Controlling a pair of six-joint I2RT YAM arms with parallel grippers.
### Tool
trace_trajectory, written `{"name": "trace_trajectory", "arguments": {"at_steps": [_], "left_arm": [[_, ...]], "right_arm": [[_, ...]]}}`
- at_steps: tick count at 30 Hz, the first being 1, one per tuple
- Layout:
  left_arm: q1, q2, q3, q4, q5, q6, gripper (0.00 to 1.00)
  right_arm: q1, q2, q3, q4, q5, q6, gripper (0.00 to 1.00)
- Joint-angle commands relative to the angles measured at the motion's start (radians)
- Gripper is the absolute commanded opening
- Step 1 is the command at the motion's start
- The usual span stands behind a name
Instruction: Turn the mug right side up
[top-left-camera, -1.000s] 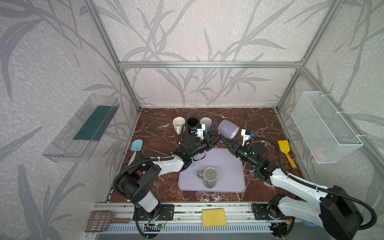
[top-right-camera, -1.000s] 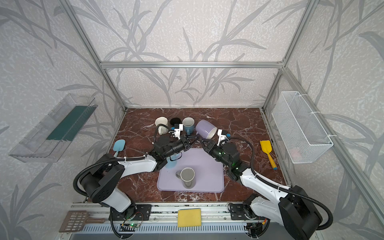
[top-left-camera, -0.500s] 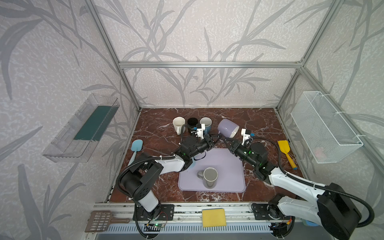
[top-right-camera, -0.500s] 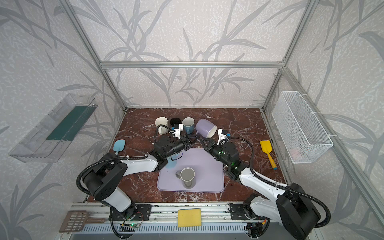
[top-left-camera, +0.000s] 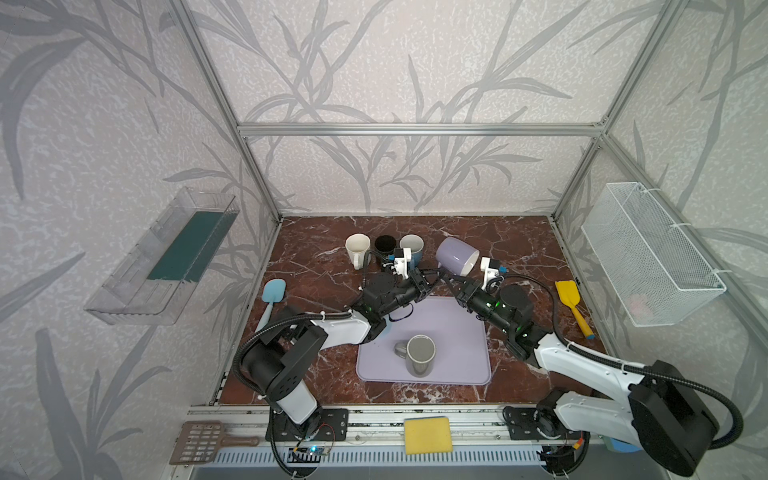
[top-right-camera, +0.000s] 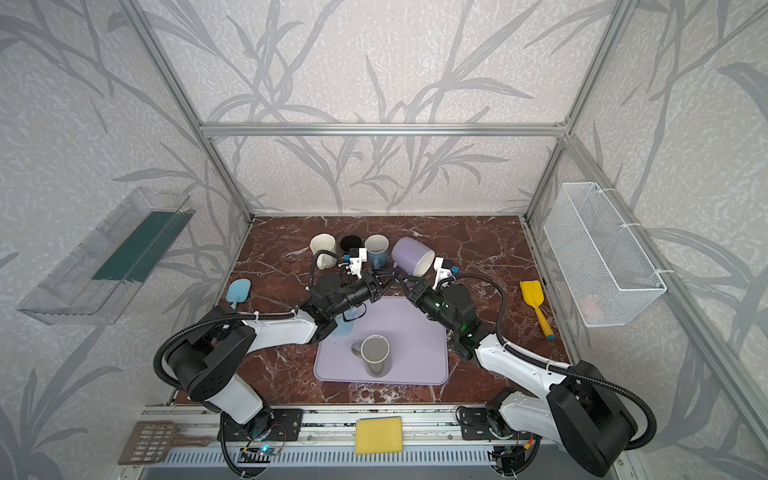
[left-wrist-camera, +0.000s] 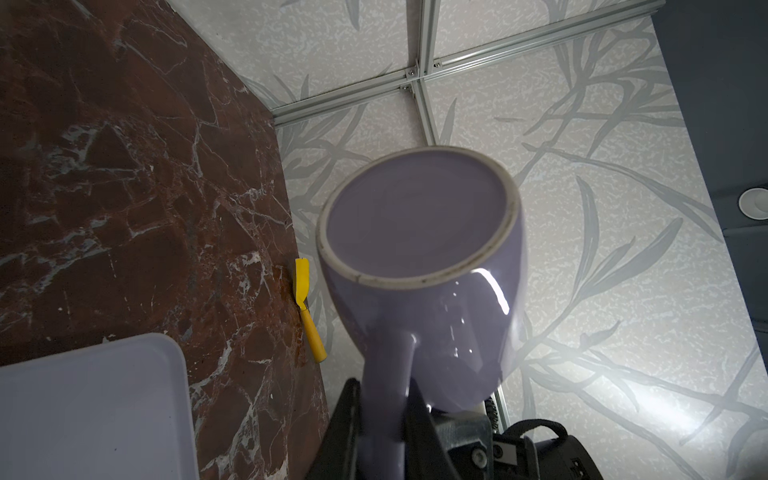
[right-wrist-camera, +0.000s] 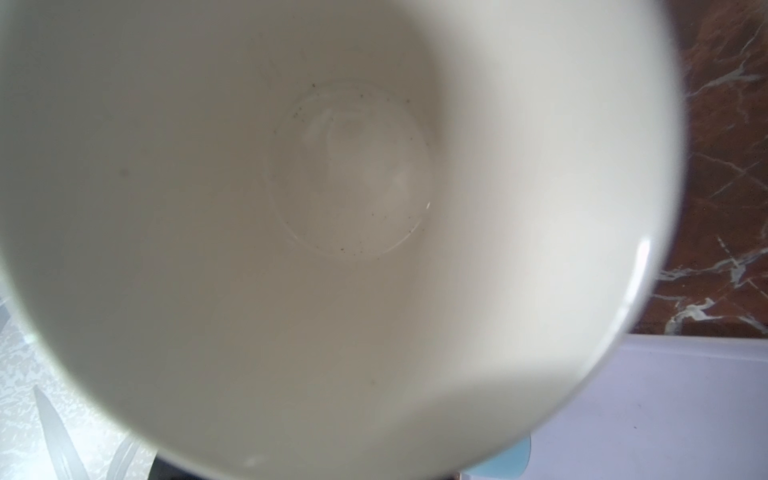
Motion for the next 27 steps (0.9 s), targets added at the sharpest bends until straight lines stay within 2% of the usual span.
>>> {"name": "trace_trajectory", "arguments": {"at_steps": [1, 5, 6, 8, 11, 20, 24, 27], "left_arm": [[-0.013, -0.003, 0.026, 0.126, 0.033, -0.009, 0.0], [-0.011, 0.002, 0.025, 0.12, 0.037, -0.013, 0.0], [-0.008, 0.005, 0.023, 0.116, 0.039, -0.015, 0.06], [-0.001, 0.003, 0.014, 0.118, 0.037, -0.018, 0.14], [0.009, -0.005, 0.0, 0.12, 0.035, -0.016, 0.2], [0.061, -0.058, -0.037, 0.092, 0.037, 0.012, 0.27], [0.08, -0.103, -0.043, 0.003, 0.045, 0.057, 0.28], [0.085, -0.172, -0.035, -0.178, 0.036, 0.139, 0.28]], "right_arm": [[-0.004, -0.04, 0.016, 0.02, 0.062, -0.038, 0.08], [-0.004, -0.054, 0.041, -0.045, 0.047, -0.078, 0.01], [-0.004, -0.064, 0.054, -0.086, 0.044, -0.094, 0.0], [-0.003, -0.079, 0.073, -0.15, 0.041, -0.119, 0.0], [-0.004, -0.094, 0.101, -0.234, 0.037, -0.156, 0.0], [-0.004, -0.105, 0.128, -0.357, 0.045, -0.212, 0.0], [-0.006, -0.096, 0.157, -0.41, 0.045, -0.24, 0.0], [-0.006, -0.083, 0.196, -0.482, 0.044, -0.27, 0.0]]}}
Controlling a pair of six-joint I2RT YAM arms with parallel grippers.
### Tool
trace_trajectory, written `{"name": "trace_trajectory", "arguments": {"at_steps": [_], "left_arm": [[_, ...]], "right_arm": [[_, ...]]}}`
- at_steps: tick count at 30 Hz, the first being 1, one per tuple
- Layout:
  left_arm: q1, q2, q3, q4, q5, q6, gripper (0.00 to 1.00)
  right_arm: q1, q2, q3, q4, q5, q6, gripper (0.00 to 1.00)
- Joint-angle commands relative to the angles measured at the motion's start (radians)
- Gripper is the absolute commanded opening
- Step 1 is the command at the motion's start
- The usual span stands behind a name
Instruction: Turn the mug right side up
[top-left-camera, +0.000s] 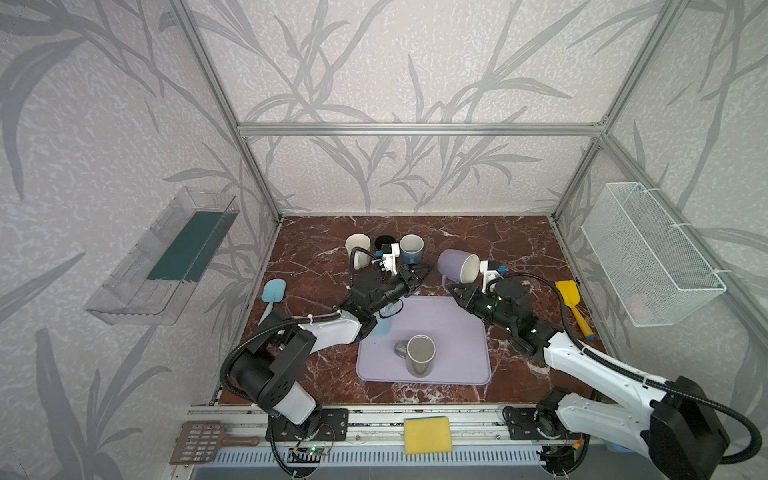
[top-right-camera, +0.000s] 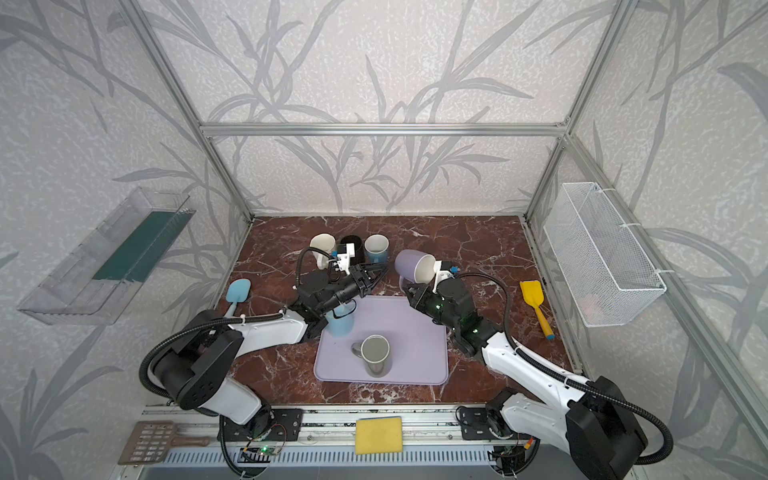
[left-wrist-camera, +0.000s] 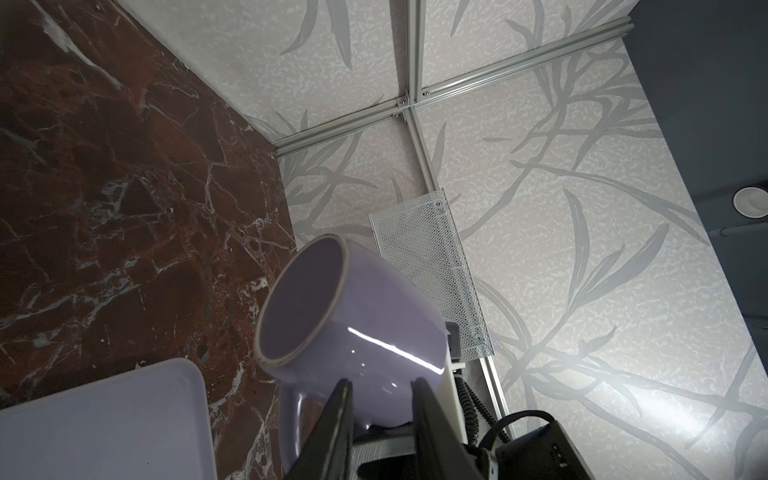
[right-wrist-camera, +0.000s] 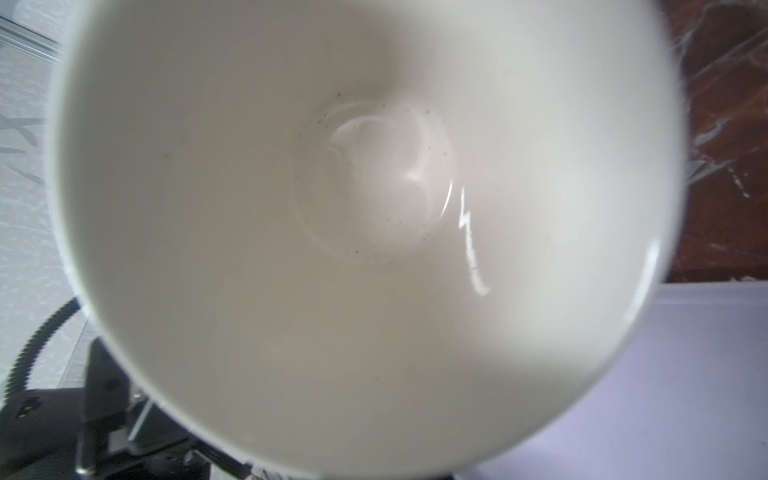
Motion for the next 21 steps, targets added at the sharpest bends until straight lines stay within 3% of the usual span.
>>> {"name": "trace_trajectory", "arguments": {"at_steps": [1, 6, 14, 21], "left_arm": [[0.002, -0.097, 0.012, -0.194, 0.002, 0.112, 0.28], [0.005, -0.264, 0.084, -0.643, -0.082, 0.335, 0.28], [0.013, -0.41, 0.216, -1.148, -0.227, 0.587, 0.29], [0.043, -0.459, 0.228, -1.265, -0.262, 0.651, 0.29]], "right_arm": [[-0.005, -0.002, 0.102, -0.026, 0.016, -0.082, 0.0], [-0.01, 0.036, 0.175, -0.144, 0.022, -0.148, 0.0], [-0.049, 0.154, 0.325, -0.336, -0.015, -0.276, 0.0], [-0.116, 0.341, 0.55, -0.584, -0.099, -0.424, 0.0]]}}
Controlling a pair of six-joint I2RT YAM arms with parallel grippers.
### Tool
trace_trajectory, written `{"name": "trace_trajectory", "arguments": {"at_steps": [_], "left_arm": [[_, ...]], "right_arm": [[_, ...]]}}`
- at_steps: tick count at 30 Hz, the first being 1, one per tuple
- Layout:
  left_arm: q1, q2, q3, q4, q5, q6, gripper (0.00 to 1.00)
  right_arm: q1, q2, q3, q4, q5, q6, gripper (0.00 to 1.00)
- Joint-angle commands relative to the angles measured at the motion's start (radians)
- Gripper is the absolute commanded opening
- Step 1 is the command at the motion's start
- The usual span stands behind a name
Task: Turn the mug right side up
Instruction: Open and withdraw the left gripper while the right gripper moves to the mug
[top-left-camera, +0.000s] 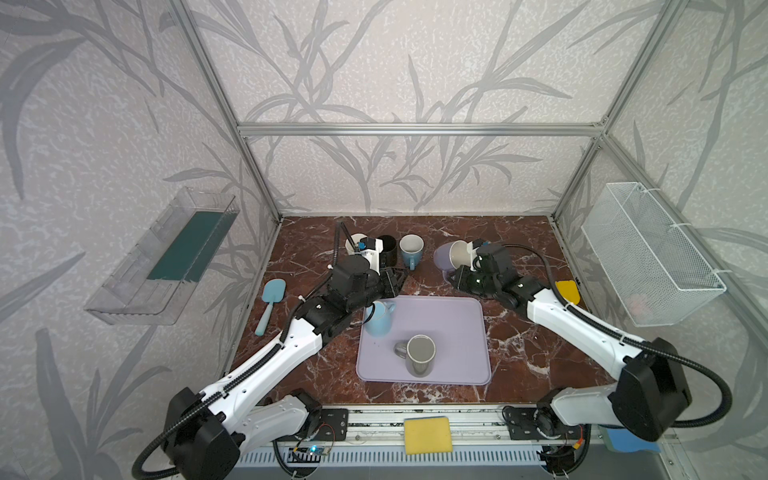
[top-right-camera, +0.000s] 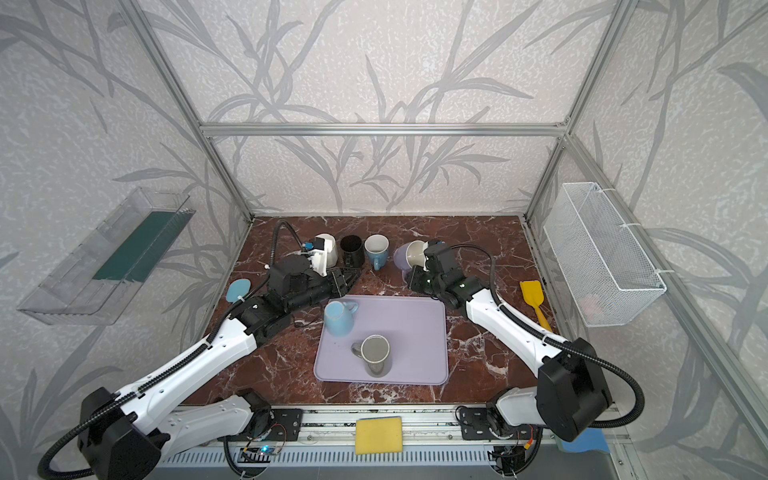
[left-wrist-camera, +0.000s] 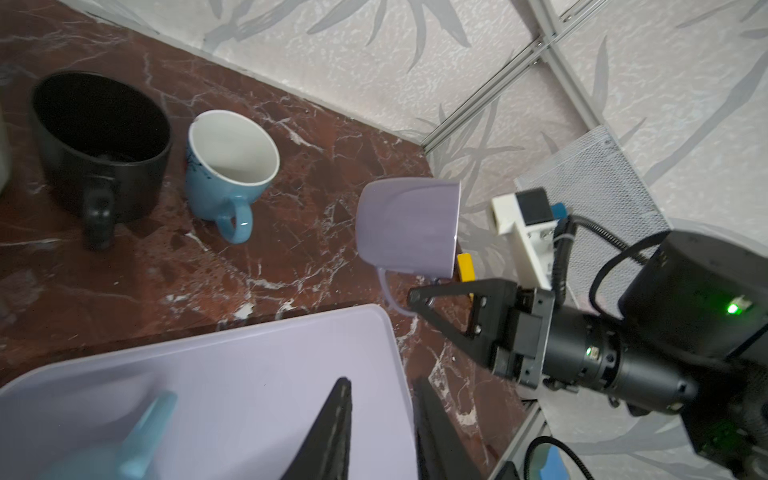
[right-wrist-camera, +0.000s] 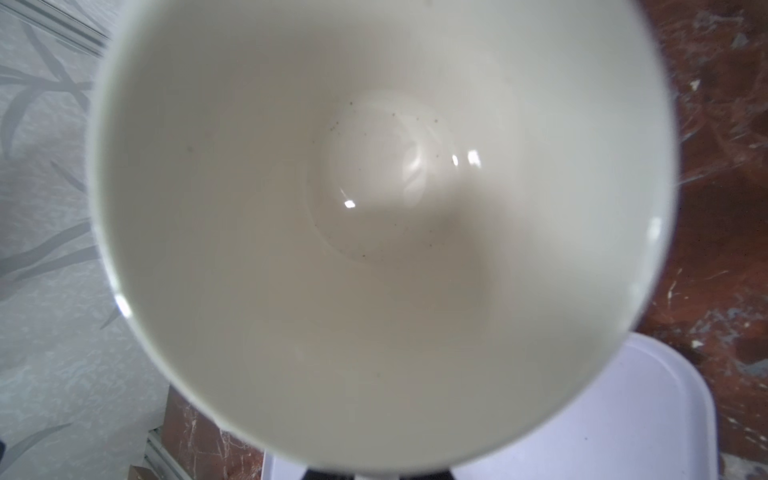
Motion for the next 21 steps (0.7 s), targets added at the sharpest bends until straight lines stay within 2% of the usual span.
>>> {"name": "trace_trajectory", "arguments": {"at_steps": [1, 13, 21], "left_arm": [[0.022, -0.021, 0.003, -0.104, -0.028, 0.061, 0.29], [0.055, -0.042, -0.024, -0.101, 0.03, 0.061, 0.29], [0.075, -0.095, -0.064, -0.104, 0.054, 0.062, 0.29]], "right_arm": [[-0.026, 0.064, 0.121, -0.092, -0.065, -0.13, 0.0], [-0.033, 0.459, 0.624, -0.548, -0.02, -0.301, 0.0], [-0.032, 0.51, 0.699, -0.603, 0.052, -0.294, 0.0]]}}
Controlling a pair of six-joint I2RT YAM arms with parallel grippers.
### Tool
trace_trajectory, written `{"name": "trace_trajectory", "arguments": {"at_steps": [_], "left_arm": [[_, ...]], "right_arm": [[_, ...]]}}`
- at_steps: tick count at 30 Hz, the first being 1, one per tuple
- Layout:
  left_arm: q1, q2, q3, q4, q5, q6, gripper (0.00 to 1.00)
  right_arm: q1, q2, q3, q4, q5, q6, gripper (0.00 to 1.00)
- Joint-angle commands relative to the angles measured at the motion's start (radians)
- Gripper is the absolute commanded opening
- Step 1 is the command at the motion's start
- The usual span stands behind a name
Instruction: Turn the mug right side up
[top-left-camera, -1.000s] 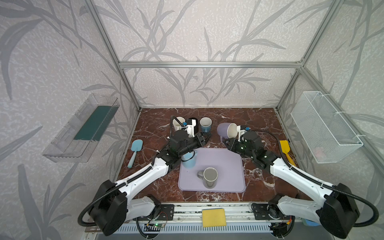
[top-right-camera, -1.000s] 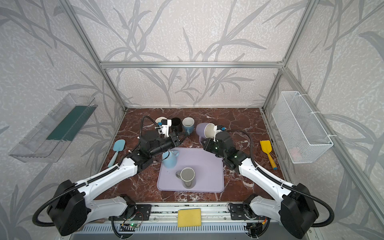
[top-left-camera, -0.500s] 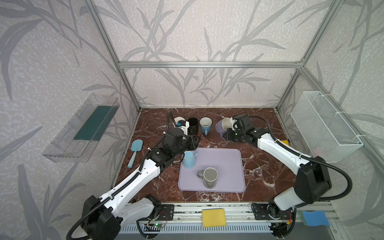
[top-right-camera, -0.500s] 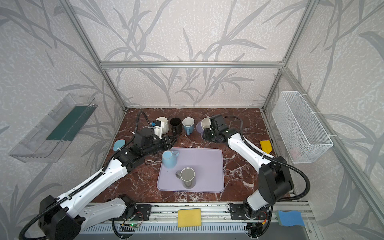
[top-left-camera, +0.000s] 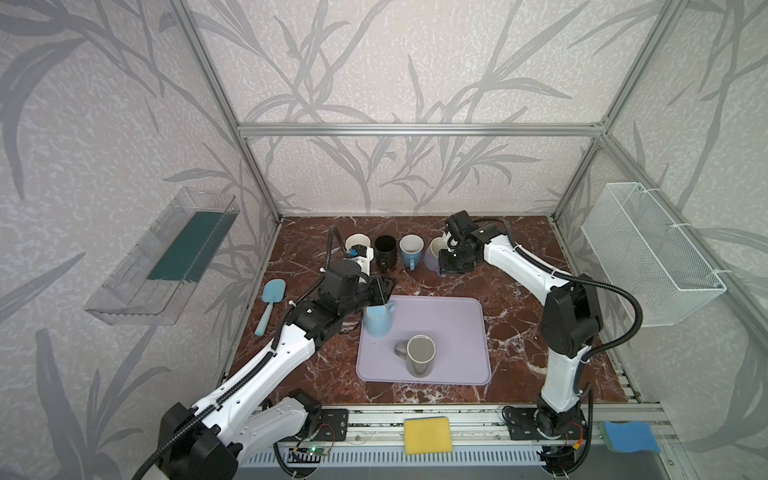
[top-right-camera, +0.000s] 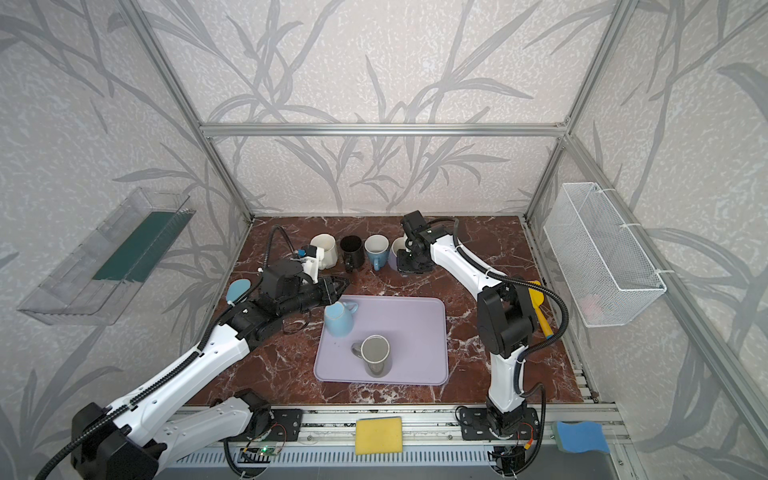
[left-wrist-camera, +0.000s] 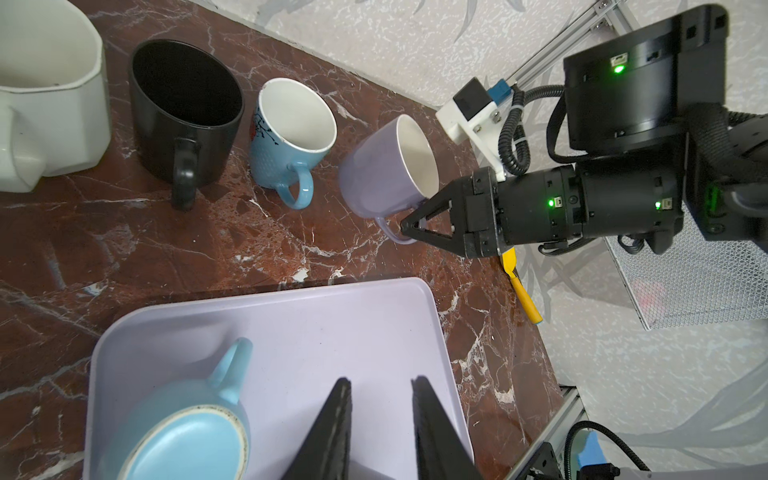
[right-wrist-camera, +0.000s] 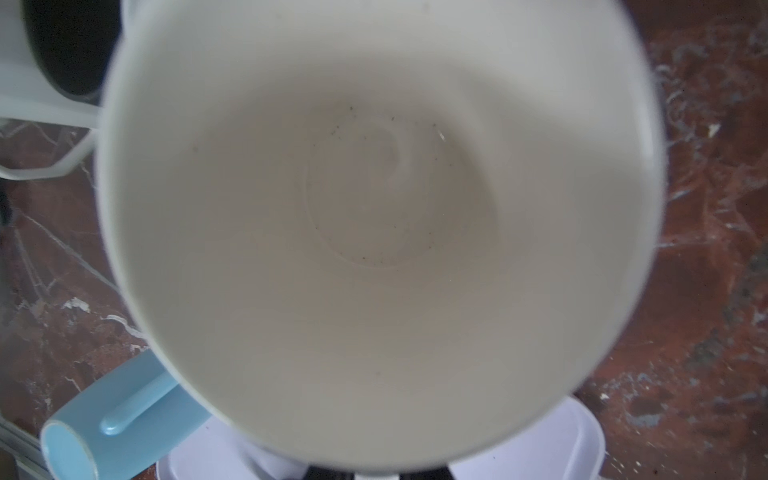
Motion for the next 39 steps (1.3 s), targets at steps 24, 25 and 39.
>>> {"name": "trace_trajectory", "arguments": {"at_steps": [24, 25, 39], "left_arm": [[0.056, -0.123, -0.071, -0.061, 0.045, 0.037, 0.29], [0.058, -0.123, -0.073, -0.059, 0.045, 0.037, 0.29], [0.064, -0.153, -0.087, -0.076, 0.055, 0.034, 0.29]], "right_arm": [[0.007, 0.31, 0.526, -0.319, 0.17, -0.034, 0.0], [0.006, 0.324, 0.55, -0.329, 0.167, -0.036, 0.0], [0.002, 0.48, 0.766, -0.438, 0.166, -0.031, 0.0]]}}
